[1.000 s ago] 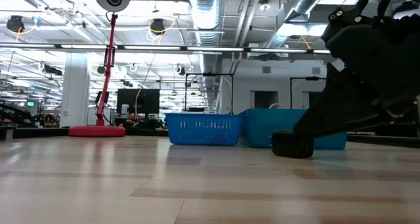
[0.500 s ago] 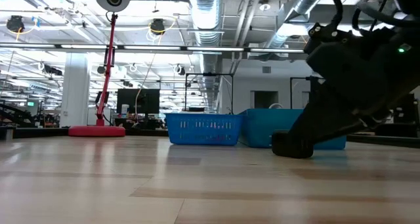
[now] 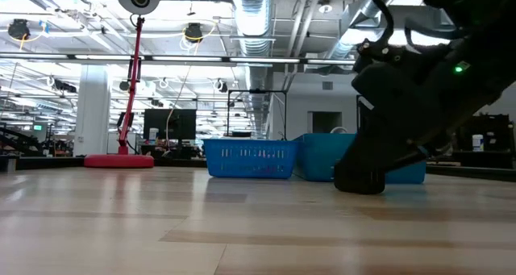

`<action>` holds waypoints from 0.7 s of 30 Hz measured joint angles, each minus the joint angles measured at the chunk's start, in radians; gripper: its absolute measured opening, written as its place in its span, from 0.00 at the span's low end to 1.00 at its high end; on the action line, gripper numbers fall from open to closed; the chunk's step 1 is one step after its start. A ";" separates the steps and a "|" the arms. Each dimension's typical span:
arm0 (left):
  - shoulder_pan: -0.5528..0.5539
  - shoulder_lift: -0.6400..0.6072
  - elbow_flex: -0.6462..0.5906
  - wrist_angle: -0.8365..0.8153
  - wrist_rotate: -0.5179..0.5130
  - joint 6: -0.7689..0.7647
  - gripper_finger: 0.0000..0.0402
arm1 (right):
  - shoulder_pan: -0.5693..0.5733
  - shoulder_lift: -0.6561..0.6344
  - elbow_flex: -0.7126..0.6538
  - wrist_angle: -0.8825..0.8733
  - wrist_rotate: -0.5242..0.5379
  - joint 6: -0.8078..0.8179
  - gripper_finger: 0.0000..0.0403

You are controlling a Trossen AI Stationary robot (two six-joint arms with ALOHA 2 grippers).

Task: Pick and place items into bin
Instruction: Put the black charger adapter into the dark blue bin

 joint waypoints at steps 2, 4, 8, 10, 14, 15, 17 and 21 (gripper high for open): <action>0.000 0.000 0.000 0.000 0.000 0.000 0.53 | -0.009 0.000 0.000 0.000 -0.012 -0.001 0.60; 0.000 0.000 0.000 -0.001 0.000 0.000 0.53 | -0.017 0.000 0.000 -0.002 -0.020 0.000 0.59; 0.000 0.000 0.000 -0.011 0.000 0.000 0.53 | -0.021 0.000 0.000 -0.003 -0.020 0.000 0.56; 0.000 0.000 0.000 -0.017 0.000 0.000 0.53 | -0.024 0.000 0.000 -0.003 -0.021 0.000 0.53; 0.000 0.000 0.000 -0.017 0.000 0.000 0.53 | -0.024 0.000 0.000 -0.003 -0.023 0.000 0.44; 0.000 0.000 0.000 -0.017 0.000 0.000 0.53 | -0.024 0.000 0.000 -0.003 -0.025 0.000 0.41; 0.000 0.000 0.000 -0.017 0.000 0.000 0.53 | -0.024 0.000 0.000 -0.002 -0.029 0.000 0.37; 0.000 0.000 0.000 -0.017 0.000 0.000 0.53 | -0.024 0.000 0.000 0.004 -0.036 0.000 0.35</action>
